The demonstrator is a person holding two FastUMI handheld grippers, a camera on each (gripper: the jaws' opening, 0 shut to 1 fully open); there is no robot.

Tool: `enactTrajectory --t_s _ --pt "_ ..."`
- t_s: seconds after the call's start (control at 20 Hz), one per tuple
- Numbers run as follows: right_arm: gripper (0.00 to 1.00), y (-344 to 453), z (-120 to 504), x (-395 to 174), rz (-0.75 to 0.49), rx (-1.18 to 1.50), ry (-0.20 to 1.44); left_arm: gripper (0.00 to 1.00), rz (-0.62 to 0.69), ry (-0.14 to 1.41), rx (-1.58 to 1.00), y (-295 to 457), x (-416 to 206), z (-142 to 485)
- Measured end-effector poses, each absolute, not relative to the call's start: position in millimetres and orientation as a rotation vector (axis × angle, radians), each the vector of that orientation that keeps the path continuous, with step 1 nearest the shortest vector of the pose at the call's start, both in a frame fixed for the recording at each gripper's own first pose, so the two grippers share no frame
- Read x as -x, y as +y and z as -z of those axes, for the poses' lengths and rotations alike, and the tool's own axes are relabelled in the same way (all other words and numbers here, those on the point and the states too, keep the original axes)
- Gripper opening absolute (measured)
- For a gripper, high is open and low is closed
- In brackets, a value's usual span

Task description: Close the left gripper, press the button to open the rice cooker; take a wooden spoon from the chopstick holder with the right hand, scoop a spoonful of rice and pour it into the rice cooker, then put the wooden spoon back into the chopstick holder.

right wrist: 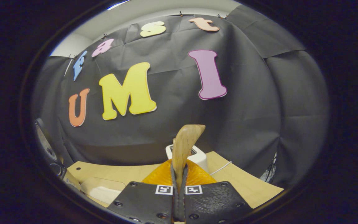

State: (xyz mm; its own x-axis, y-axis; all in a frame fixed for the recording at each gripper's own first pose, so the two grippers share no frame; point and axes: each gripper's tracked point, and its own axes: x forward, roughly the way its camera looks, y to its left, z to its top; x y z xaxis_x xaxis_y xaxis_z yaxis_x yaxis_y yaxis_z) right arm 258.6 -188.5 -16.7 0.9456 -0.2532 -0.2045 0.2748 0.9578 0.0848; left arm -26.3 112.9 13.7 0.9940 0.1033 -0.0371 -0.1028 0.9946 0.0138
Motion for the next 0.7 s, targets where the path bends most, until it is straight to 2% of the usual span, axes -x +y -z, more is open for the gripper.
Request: enactTrajectory --t_s 0.7 --pt "0.02 -203 97 -257 0.320 -0.137 0.278 0.99 -0.108 0.046 0.008 117 26 -11"
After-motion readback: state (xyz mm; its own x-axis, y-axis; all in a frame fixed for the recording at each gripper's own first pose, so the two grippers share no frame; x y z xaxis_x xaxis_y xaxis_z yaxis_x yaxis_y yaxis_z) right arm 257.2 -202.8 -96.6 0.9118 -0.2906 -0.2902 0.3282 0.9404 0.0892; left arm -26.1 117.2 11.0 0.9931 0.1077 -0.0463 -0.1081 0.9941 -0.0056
